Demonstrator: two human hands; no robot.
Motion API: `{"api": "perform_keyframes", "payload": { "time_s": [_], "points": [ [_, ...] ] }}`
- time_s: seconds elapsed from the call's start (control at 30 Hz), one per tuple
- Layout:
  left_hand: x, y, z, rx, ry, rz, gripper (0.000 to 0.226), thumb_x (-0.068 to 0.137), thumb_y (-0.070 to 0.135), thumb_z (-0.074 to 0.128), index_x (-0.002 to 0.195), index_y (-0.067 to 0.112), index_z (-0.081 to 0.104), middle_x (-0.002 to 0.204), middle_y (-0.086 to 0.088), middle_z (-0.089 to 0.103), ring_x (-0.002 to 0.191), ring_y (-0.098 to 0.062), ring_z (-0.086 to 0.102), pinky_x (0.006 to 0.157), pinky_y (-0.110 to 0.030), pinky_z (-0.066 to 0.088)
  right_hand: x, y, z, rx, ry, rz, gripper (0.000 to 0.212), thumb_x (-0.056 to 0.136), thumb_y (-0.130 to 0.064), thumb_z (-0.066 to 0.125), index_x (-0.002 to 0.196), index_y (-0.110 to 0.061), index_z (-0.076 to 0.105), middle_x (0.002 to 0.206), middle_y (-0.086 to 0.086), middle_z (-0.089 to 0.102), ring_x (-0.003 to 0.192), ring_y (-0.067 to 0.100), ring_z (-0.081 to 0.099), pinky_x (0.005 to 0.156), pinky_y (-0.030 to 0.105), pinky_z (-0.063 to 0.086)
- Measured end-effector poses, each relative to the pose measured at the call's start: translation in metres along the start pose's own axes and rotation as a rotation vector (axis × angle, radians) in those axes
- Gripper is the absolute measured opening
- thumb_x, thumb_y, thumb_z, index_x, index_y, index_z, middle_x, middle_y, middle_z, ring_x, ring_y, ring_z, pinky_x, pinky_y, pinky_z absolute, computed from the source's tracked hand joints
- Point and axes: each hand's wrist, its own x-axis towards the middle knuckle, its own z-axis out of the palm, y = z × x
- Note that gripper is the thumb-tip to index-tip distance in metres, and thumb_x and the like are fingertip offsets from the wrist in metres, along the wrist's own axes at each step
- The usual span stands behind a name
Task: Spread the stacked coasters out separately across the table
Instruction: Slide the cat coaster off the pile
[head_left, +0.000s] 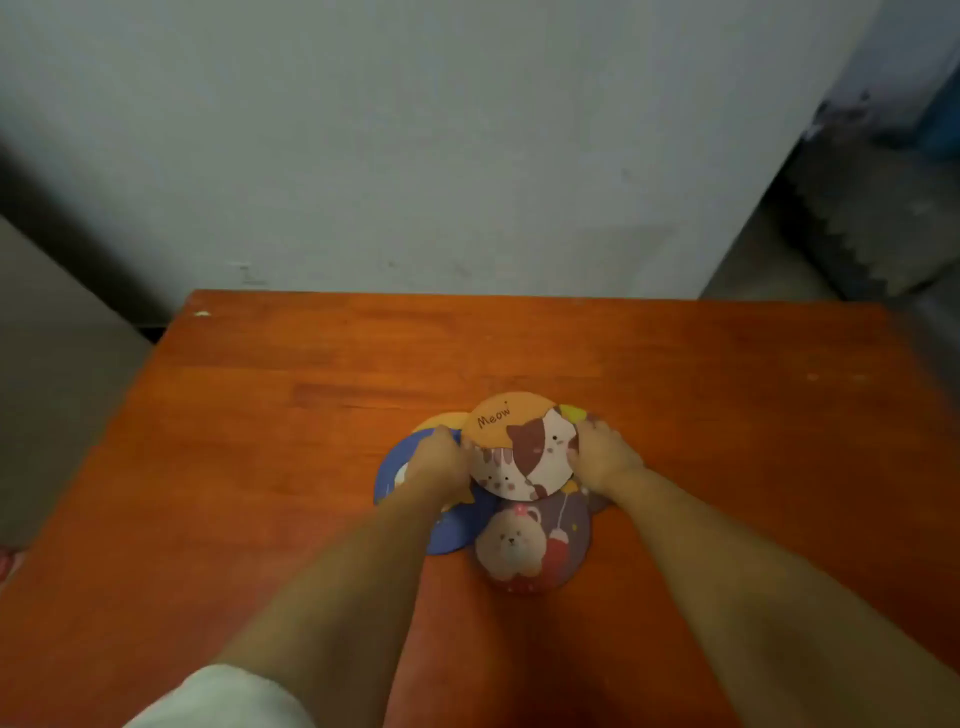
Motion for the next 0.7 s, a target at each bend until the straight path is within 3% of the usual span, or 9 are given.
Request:
{"api": "perform_keyframes", "payload": {
  "time_s": [0.07,0.1,0.17,0.23,0.3,0.37,0.47,0.57,0.7],
  "points": [
    [0.012,0.008,0.002,-0.028,0.020,-0.009,0.041,0.101,0.026,0.042,0.123,-0.005,0.055,0.056,-0.010,0.039,0.046,-0.016,0.025,0.045,-0.028,0.022,0.010,0.002,0.004,0.073,0.049,0.051,0.038,0.100,-0.021,0.041,0.135,-0.006,0.046,0.139,0.018,0.041,0.123,0.037,0.046,0.103,0.046,0.045],
    [0.016,0.011,0.003,-0.030,0.015,-0.026,0.032,0.101,0.024,0.043,0.098,0.000,0.064,0.052,-0.007,0.029,0.045,-0.016,0.022,0.044,-0.028,0.019,0.014,0.002,0.005,0.130,0.067,0.078,0.031,0.099,-0.020,0.043,0.126,-0.007,0.051,0.132,0.018,0.043,0.112,0.036,0.051,0.099,0.046,0.046],
    [0.018,0.016,0.005,-0.030,0.016,-0.037,0.042,0.100,0.017,0.046,0.058,0.017,0.041,0.052,-0.006,0.024,0.046,-0.017,0.020,0.045,-0.029,0.018,0.021,-0.001,0.003,0.275,0.038,0.119,0.016,0.096,-0.018,0.049,0.110,-0.009,0.054,0.112,0.020,0.046,0.083,0.030,0.051,0.081,0.045,0.049],
    [0.021,0.013,0.010,-0.107,0.011,-0.065,0.041,0.097,0.010,0.047,0.060,0.018,0.031,0.055,-0.006,0.024,0.048,-0.018,0.019,0.046,-0.029,0.020,0.026,-0.001,0.004,0.385,0.016,0.134,0.012,0.094,-0.016,0.055,0.105,-0.010,0.054,0.095,0.020,0.051,0.070,0.027,0.042,0.059,0.035,0.040],
    [0.018,0.006,0.014,-0.217,0.010,-0.109,0.041,0.095,0.006,0.048,0.062,0.019,0.029,0.056,-0.006,0.022,0.050,-0.019,0.018,0.050,-0.032,0.026,0.027,-0.001,0.003,0.434,0.018,0.137,0.018,0.094,-0.013,0.056,0.078,-0.010,0.047,0.070,0.012,0.043,0.058,0.024,0.038,0.049,0.028,0.029],
    [0.011,0.002,0.015,-0.321,0.023,-0.127,0.044,0.094,0.004,0.049,0.060,0.020,0.028,0.057,-0.006,0.025,0.052,-0.021,0.023,0.060,-0.039,0.037,0.028,-0.005,0.003,0.445,0.050,0.106,0.032,0.095,-0.009,0.052,0.064,-0.012,0.044,0.063,0.005,0.043,0.056,0.022,0.042,0.051,0.027,0.031],
    [-0.005,-0.003,0.002,-0.447,0.055,-0.127,0.043,0.094,0.001,0.048,0.059,0.018,0.029,0.060,-0.008,0.032,0.058,-0.024,0.032,0.074,-0.044,0.045,0.022,-0.024,-0.004,0.434,0.066,0.051,0.023,0.095,-0.010,0.050,0.073,-0.014,0.045,0.067,0.000,0.042,0.064,0.023,0.043,0.065,0.034,0.036],
    [-0.016,-0.023,-0.028,-0.558,0.109,-0.119,0.038,0.092,-0.002,0.047,0.063,0.017,0.030,0.070,-0.013,0.038,0.073,-0.027,0.036,0.073,-0.045,0.043,0.015,-0.056,-0.006,0.426,0.050,-0.028,0.010,0.096,-0.009,0.048,0.087,-0.011,0.044,0.070,0.002,0.041,0.076,0.025,0.042,0.067,0.037,0.033],
    [-0.027,-0.078,-0.081,-0.634,0.238,-0.165,0.035,0.088,-0.004,0.050,0.062,0.014,0.035,0.074,-0.016,0.046,0.078,-0.028,0.041,0.072,-0.044,0.045,-0.004,-0.119,0.009,0.343,-0.018,-0.163,0.033,0.094,-0.007,0.049,0.067,-0.017,0.033,0.066,0.006,0.038,0.068,0.025,0.040,0.066,0.036,0.031]
  ]
}}
